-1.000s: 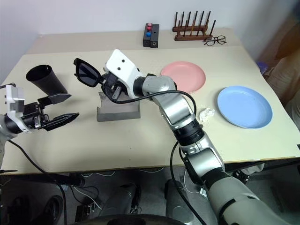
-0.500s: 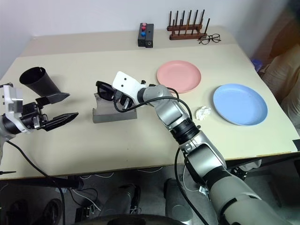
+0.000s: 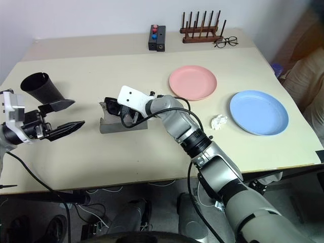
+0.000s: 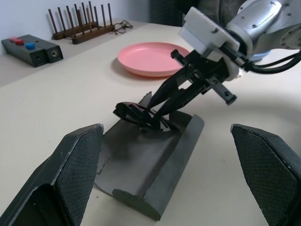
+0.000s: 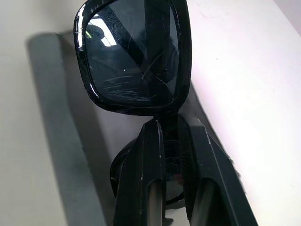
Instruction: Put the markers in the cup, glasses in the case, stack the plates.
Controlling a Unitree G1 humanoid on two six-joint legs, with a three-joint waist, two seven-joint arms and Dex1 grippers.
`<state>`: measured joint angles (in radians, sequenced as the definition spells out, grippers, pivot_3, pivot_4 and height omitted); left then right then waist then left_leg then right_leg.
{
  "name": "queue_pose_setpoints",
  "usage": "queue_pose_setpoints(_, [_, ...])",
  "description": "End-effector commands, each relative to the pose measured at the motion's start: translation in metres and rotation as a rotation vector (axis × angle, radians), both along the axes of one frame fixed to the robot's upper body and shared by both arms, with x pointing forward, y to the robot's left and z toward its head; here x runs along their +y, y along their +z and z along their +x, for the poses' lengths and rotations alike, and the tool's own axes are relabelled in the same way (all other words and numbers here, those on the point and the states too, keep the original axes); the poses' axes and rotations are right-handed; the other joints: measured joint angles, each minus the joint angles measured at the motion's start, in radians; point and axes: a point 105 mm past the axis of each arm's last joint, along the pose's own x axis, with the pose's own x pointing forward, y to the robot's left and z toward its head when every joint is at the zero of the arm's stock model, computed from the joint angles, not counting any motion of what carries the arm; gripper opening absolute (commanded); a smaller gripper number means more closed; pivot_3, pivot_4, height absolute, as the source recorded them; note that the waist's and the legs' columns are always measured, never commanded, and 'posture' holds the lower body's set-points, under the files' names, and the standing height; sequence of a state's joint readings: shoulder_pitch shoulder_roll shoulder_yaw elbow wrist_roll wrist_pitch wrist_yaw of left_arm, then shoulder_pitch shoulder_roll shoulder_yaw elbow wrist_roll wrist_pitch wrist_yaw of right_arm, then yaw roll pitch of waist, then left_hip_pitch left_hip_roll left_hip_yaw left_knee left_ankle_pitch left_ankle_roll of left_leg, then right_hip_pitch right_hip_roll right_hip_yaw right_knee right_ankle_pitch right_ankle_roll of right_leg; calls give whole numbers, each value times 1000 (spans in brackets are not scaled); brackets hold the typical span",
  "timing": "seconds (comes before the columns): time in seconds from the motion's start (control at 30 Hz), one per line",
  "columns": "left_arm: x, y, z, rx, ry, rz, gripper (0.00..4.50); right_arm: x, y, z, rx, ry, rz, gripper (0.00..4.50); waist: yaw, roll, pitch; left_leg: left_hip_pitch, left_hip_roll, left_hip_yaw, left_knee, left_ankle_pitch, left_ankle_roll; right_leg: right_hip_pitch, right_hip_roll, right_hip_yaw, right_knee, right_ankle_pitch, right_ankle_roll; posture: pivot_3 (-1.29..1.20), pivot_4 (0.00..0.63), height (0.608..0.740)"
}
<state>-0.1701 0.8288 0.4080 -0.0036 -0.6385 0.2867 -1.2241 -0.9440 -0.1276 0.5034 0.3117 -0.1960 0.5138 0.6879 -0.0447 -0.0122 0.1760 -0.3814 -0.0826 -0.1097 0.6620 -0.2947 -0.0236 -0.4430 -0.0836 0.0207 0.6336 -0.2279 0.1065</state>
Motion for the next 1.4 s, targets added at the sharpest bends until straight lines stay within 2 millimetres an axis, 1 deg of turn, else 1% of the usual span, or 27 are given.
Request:
queue_pose_setpoints(0.03, [1,12,-3,-54,2,19,4500,1,4,2,-48,-11,-29,9,1,0,0,0,0,0,0,0,0,0,0,0,0,0,0,0,150,740])
queue_pose_setpoints(0.2, [1,13,-2,-56,4,18,4500,4,-4,-6,1,0,-28,9,2,0,0,0,0,0,0,0,0,0,0,0,0,0,0,0,150,740])
queue_pose_setpoints(0.3, [1,13,-1,-57,4,19,4500,2,-7,-3,-26,-27,-53,9,1,0,0,0,0,0,0,0,0,0,0,0,0,0,0,0,150,740])
queue_pose_setpoints(0.37, [0,13,-1,-59,3,19,4500,4,-9,-4,-8,-32,-58,9,1,0,0,0,0,0,0,0,0,0,0,0,0,0,0,0,150,740])
queue_pose_setpoints(0.57, [0,14,0,-62,4,17,4500,14,-8,-7,47,-15,-4,9,1,0,0,0,0,0,0,0,0,0,0,0,0,0,0,0,150,740])
queue_pose_setpoints(0.67, [0,14,0,-62,7,17,4500,14,-11,-11,86,5,2,9,0,0,0,0,0,0,0,0,0,0,0,0,0,0,0,0,150,740])
queue_pose_setpoints(0.73, [0,14,0,-63,9,17,4500,14,-11,-12,86,9,3,896,0,0,0,0,0,0,0,0,0,0,0,0,0,0,0,0,150,740])
queue_pose_setpoints(0.77, [0,14,0,-63,10,17,4500,14,-10,-11,77,12,1,1176,0,0,0,0,0,0,0,0,0,0,0,0,0,0,0,0,150,740])
queue_pose_setpoints(0.8, [0,14,0,-63,11,17,4500,13,-10,-12,73,20,-3,1609,0,0,0,0,0,0,0,0,0,0,0,0,0,0,0,0,150,740])
queue_pose_setpoints(0.87, [0,14,0,-62,13,15,4500,13,-9,-14,75,31,-4,2558,0,0,0,0,0,0,0,0,0,0,0,0,0,0,0,0,150,740])
queue_pose_setpoints(0.9, [1,13,0,-60,14,15,4500,14,-7,-14,79,33,7,3158,0,0,0,0,0,0,0,0,0,0,0,0,0,0,0,0,150,740])
queue_pose_setpoints(0.97, [1,13,0,-58,16,17,4500,14,-2,-13,73,33,18,4164,0,0,0,0,0,0,0,0,0,0,0,0,0,0,0,0,150,740])
queue_pose_setpoints(1.0, [1,13,0,-58,16,16,4500,15,4,-12,73,29,41,4452,0,0,0,0,0,0,0,0,0,0,0,0,0,0,0,0,150,740])
queue_pose_setpoints(1.17, [1,14,1,-59,18,14,4500,15,17,-8,53,15,85,4452,0,0,0,0,1,0,0,0,0,0,1,0,0,0,0,0,150,740])
queue_pose_setpoints(1.3, [1,15,3,-57,16,6,4500,17,39,-4,12,18,168,4452,0,0,0,0,1,0,0,0,0,0,1,0,0,0,0,0,150,740])
queue_pose_setpoints(1.37, [1,15,5,-56,17,4,4500,19,54,-5,30,26,253,4452,0,0,0,0,1,0,0,0,0,0,1,0,0,0,0,0,150,740])
queue_pose_setpoints(1.4, [1,15,5,-57,17,4,4500,20,58,-5,41,28,279,4452,0,0,0,0,1,0,0,0,0,0,1,0,0,0,0,0,150,740])
